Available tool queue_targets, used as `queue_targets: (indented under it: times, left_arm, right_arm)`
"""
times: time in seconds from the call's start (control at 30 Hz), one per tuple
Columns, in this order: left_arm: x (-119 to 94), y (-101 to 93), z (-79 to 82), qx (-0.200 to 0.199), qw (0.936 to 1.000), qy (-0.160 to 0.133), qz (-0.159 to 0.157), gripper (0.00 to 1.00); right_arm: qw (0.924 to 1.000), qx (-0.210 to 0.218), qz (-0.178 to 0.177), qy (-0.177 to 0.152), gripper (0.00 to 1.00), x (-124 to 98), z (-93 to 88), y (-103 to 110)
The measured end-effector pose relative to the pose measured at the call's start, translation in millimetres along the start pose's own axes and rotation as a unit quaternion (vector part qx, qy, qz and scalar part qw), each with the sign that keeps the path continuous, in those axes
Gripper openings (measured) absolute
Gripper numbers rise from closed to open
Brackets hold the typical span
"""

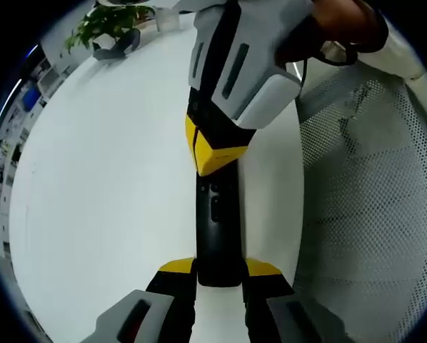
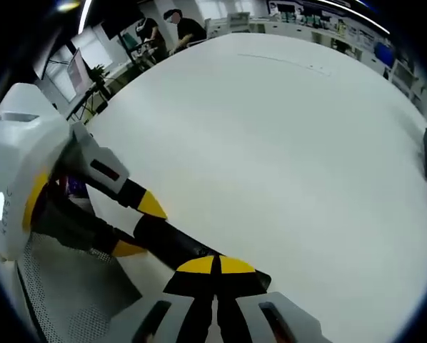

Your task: Press the specified remote control buttons in sequence, fully releasing each button before pressing the next.

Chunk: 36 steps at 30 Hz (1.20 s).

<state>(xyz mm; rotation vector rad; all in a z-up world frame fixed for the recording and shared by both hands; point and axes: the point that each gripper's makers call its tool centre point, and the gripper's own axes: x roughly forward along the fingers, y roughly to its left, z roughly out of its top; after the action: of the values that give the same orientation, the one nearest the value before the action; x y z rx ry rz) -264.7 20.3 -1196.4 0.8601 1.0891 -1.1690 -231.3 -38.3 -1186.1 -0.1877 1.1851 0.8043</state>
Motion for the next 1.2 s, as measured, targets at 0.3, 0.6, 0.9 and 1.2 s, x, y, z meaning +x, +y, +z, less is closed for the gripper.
queue_targets:
  times: [0.3, 0.6, 0.9, 1.2]
  left_arm:
    - [0, 0.0, -0.1, -0.002, 1.0, -0.004, -0.002, 0.23]
    - [0, -0.1, -0.3, -0.004, 1.0, -0.008, 0.001, 0.23]
    - [-1, -0.8, -0.5, -0.004, 0.9999, -0.009, 0.001, 0.23]
    - [-1, -0.9, -0.7, -0.003, 0.9999, -0.012, 0.001, 0.23]
  right_arm:
    - [0.999, -0.039, -0.006, -0.018, 0.0, 0, -0.1, 4]
    - [0.9988, -0.042, 0.001, -0.025, 0.0, -2, 1.6, 5]
    - [0.9988, -0.037, 0.022, -0.025, 0.0, -4, -0.5, 13]
    - [0.999, -0.033, 0.02, -0.02, 0.0, -4, -5.0, 13]
